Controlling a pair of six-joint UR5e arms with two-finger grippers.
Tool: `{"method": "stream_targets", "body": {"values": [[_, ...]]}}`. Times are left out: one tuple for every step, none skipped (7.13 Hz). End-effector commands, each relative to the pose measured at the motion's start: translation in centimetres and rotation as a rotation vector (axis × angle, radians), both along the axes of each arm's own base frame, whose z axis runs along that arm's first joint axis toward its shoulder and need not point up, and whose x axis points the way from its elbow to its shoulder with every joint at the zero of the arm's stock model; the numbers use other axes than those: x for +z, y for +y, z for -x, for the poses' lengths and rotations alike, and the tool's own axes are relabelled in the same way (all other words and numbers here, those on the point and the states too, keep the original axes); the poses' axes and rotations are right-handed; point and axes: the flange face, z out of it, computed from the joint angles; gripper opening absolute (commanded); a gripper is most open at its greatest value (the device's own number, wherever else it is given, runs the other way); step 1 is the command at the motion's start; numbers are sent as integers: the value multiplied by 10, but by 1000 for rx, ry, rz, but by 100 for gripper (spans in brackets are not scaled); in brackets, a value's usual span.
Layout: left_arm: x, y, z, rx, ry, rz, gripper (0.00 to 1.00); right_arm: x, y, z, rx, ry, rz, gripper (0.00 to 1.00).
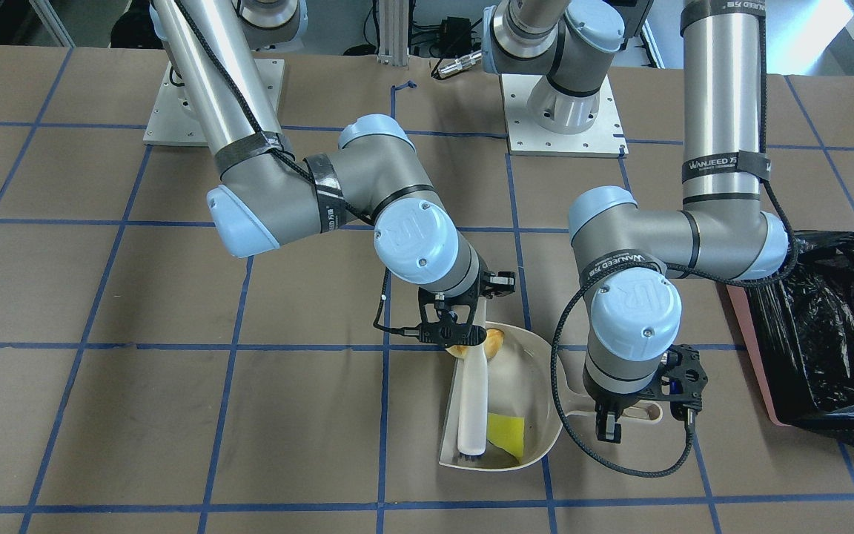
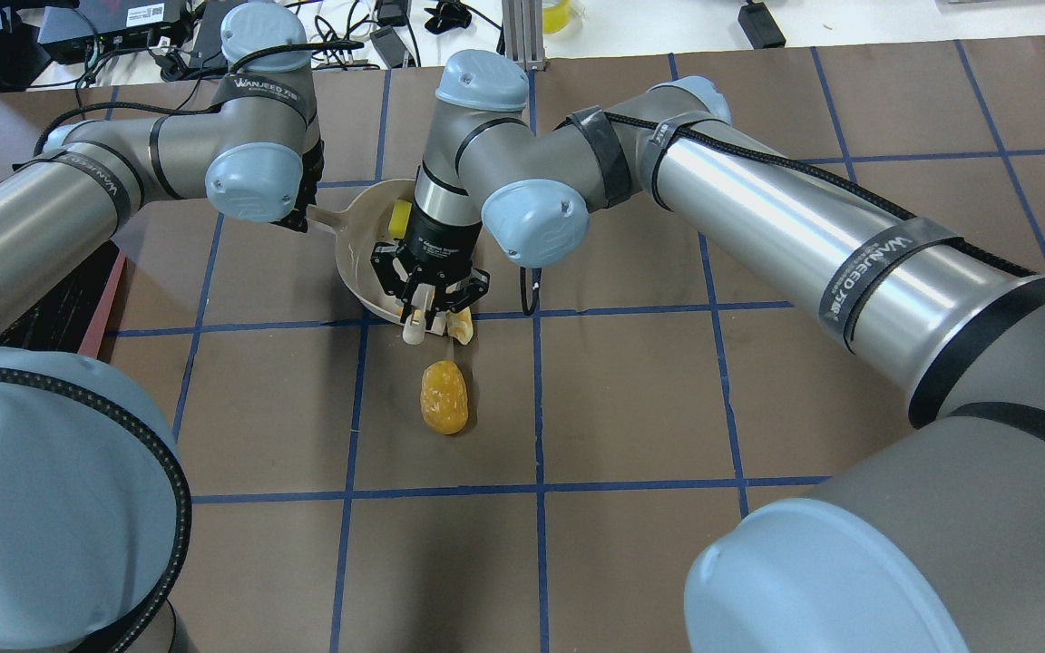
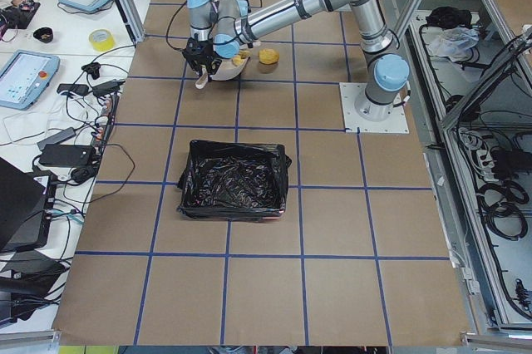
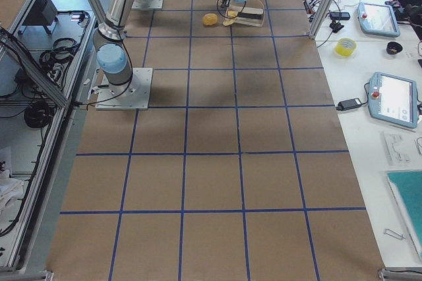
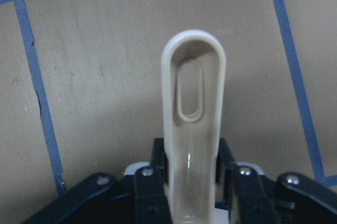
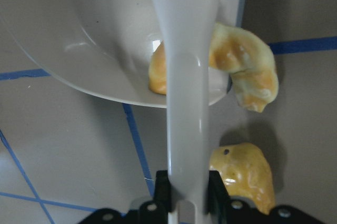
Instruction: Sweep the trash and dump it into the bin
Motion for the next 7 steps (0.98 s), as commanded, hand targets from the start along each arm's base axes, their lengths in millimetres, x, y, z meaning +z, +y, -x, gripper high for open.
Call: {"method": "stream_targets", "body": {"values": [[0,1,1,3,14,1,0,34,-11,53,-30,108,-6,0],[4,3,0,6,20,5,0,43,-12,86,-34,201,-6,0],[-3,5,-12,28,61,-16,0,52,-7,100,-15,255,-29,0],[-1,4,-29,69,202,-10,0,55,5,105,-18,283,-91,0],[-2,5,-66,122,281,-36,0,72,27,112,-35,305,-137,0],[6,9,-102,171,332,-66,0,68,48,119,-61,323,-166,0],[12,14,-137,139,330,-75,0,64,54,121,-68,326,-164,0]]}}
